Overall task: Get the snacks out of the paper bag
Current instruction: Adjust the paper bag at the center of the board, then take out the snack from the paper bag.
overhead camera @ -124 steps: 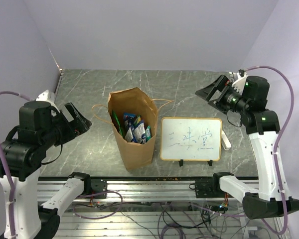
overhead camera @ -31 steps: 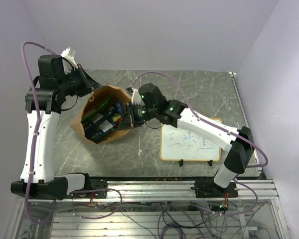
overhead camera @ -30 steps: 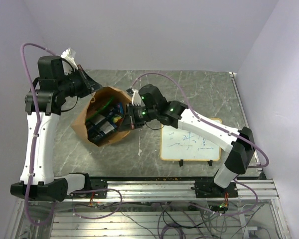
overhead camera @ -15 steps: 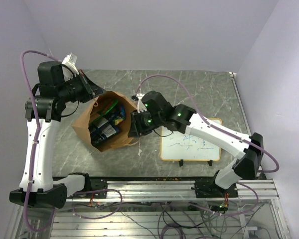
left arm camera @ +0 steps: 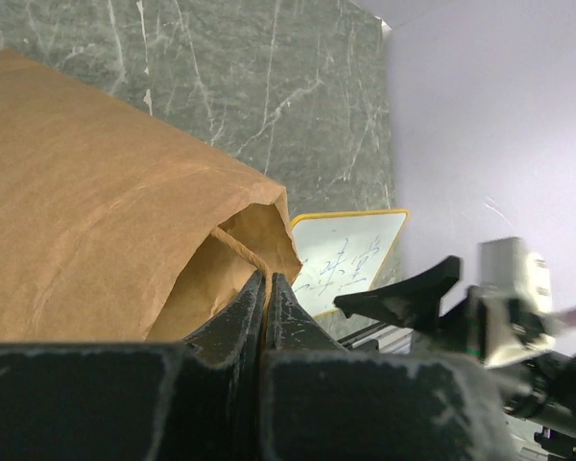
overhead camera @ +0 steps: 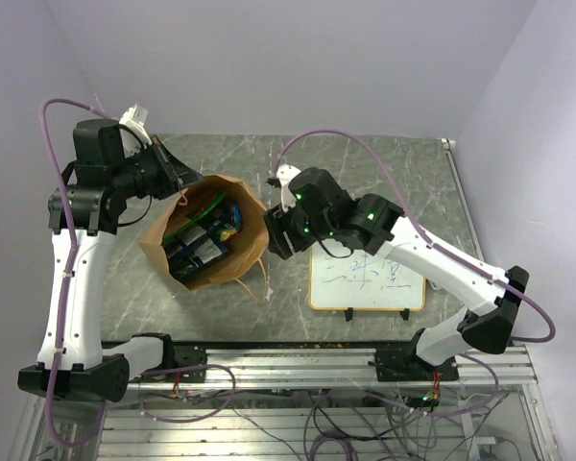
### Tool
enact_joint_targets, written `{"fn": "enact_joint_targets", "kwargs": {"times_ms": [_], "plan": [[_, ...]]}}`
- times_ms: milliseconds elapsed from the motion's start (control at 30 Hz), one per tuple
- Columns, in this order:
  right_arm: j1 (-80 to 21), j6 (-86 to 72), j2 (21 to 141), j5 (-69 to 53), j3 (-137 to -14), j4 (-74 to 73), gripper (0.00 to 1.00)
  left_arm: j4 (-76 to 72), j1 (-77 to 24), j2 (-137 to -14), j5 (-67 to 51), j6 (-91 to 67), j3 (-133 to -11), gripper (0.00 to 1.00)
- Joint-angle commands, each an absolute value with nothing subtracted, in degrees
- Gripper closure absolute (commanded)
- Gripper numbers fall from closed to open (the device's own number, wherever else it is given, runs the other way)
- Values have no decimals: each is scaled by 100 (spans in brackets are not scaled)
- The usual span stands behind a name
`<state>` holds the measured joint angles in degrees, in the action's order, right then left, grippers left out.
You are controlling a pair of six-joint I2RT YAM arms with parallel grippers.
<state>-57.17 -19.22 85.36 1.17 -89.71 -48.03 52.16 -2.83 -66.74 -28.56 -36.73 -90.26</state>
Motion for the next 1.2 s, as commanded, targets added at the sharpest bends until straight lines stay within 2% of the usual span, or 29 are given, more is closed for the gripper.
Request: {"fn": "enact_joint_targets", "kwargs": {"times_ms": [0, 100, 233, 400, 600, 933, 1067, 1167], "plan": [[-5700, -799, 8526, 195, -9626, -4350, 38, 5029, -268, -6619, -2834, -3832, -9086, 93], [-5716, -170, 8751, -180, -9849, -3773, 34, 5084, -268, -6656, -2701, -3857, -9201, 93], [-5724, 638, 9038, -649, -9978, -3085, 33, 5184, -266, -6763, -2593, -3899, -9342, 93], [-5774, 2041, 9012, -1537, -9545, -1951, 31, 5314, -269, -6927, -2427, -3861, -9626, 93], [-5795, 3089, 8798, -1752, -8786, -893, 25, 5381, -265, -7000, -2342, -3865, -9711, 93], [-5801, 4768, 9327, -1995, -9197, -1757, 28, 5288, -264, -6833, -2662, -3958, -9317, 93], [-5809, 6232, 9194, -1976, -8726, -1688, 33, 5320, -264, -6720, -2780, -3779, -9202, 93], [-5779, 6517, 9346, -2012, -8826, -1660, 32, 5326, -269, -6745, -2985, -3687, -9205, 93]]}}
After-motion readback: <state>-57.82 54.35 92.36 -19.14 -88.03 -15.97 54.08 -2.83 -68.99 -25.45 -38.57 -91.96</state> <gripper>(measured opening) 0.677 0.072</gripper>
